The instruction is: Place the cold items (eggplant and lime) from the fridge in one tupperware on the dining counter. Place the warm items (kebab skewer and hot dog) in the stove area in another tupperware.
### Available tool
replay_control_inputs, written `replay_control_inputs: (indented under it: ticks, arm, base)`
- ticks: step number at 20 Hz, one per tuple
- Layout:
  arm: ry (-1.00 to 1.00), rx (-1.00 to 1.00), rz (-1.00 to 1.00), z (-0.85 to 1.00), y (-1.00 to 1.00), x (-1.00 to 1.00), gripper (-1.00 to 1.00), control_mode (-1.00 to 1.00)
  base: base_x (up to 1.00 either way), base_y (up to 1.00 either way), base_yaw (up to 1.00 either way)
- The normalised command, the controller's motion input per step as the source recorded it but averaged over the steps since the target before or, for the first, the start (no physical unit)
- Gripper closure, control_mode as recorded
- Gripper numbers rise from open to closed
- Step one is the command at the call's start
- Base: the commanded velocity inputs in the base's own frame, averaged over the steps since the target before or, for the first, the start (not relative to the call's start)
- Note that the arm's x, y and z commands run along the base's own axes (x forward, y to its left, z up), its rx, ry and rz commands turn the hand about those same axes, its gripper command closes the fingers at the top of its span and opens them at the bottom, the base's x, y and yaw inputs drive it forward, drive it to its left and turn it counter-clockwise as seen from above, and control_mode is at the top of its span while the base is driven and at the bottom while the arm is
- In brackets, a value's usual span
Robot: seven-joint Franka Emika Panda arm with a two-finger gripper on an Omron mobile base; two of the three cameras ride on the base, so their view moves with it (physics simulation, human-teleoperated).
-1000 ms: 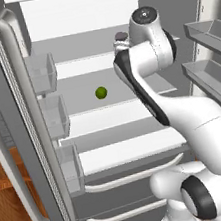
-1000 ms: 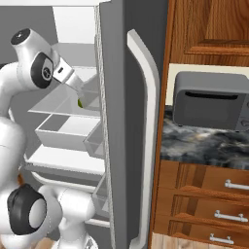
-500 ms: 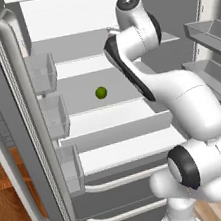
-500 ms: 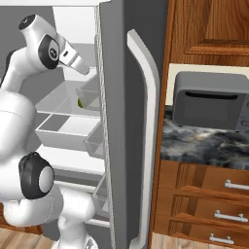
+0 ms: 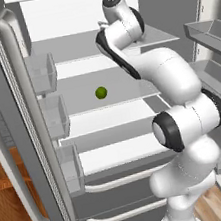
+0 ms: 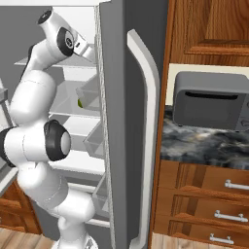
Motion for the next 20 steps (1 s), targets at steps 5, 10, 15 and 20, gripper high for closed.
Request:
replay_control_inputs:
  ticks: [5,10,15,20]
  arm:
    - [0.01,-0.07,0.0,0.0,0.0,0.82,-1.0,-1.0]
    - [0.0,-0.05,0.0,0.0,-0.06,0.44,-1.0,-1.0]
    - [0.0,-0.07,-0.02,-0.15,0.0,0.47,-1.0,-1.0]
    - [0.01,-0.04,-0.01,-0.27,-0.09,0.58,-1.0,-1.0]
  base:
    - [0.0,0.0,0.0]
    - [0.0,0.0,0.0]
    - [0.0,0.0,0.0]
    - [0.0,0.0,0.0]
